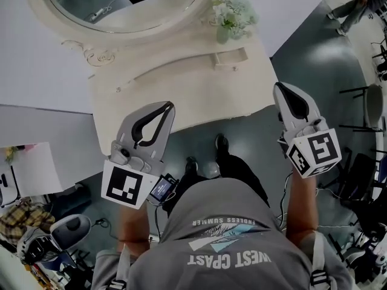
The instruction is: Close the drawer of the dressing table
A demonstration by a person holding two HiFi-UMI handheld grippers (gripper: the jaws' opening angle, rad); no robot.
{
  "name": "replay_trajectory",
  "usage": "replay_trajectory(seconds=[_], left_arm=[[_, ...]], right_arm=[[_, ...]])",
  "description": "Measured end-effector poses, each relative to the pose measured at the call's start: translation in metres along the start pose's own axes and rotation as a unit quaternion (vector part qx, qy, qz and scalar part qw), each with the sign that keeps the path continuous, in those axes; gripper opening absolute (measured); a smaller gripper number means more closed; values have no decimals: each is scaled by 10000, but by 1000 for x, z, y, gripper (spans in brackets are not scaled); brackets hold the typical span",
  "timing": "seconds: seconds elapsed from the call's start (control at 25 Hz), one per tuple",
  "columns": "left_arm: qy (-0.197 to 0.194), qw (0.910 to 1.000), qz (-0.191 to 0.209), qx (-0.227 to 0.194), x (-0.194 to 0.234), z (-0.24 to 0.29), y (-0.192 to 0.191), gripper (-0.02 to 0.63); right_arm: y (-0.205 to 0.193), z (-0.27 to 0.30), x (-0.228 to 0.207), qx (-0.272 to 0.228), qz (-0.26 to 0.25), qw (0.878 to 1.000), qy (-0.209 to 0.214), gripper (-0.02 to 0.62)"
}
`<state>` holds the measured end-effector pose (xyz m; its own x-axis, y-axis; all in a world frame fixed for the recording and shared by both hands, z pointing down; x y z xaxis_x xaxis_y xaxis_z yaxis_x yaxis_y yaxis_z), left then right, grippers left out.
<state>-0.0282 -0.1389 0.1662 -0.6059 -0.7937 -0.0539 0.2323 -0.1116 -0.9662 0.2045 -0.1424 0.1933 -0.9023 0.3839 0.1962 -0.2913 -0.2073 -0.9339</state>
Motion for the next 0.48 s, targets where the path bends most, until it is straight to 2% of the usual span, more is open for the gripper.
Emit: replay_trajectory(seconds=[0.48], left_arm=[[71,9993,-128,337,21,30,-33,3]], right_arm=[[-49,65,-15,299,58,9993,229,2]])
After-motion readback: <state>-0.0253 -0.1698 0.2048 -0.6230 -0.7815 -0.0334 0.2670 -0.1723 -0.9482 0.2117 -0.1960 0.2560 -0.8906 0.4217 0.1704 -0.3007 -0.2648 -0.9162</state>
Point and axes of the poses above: the fingertips, and each gripper's own axes: z forward along the fingers, x to its left, y out of its top, the point moved 1 cm from there along -z, backward along the fingers, and after that the axes turned 9 degrees about -z, right-handed, at the moved point
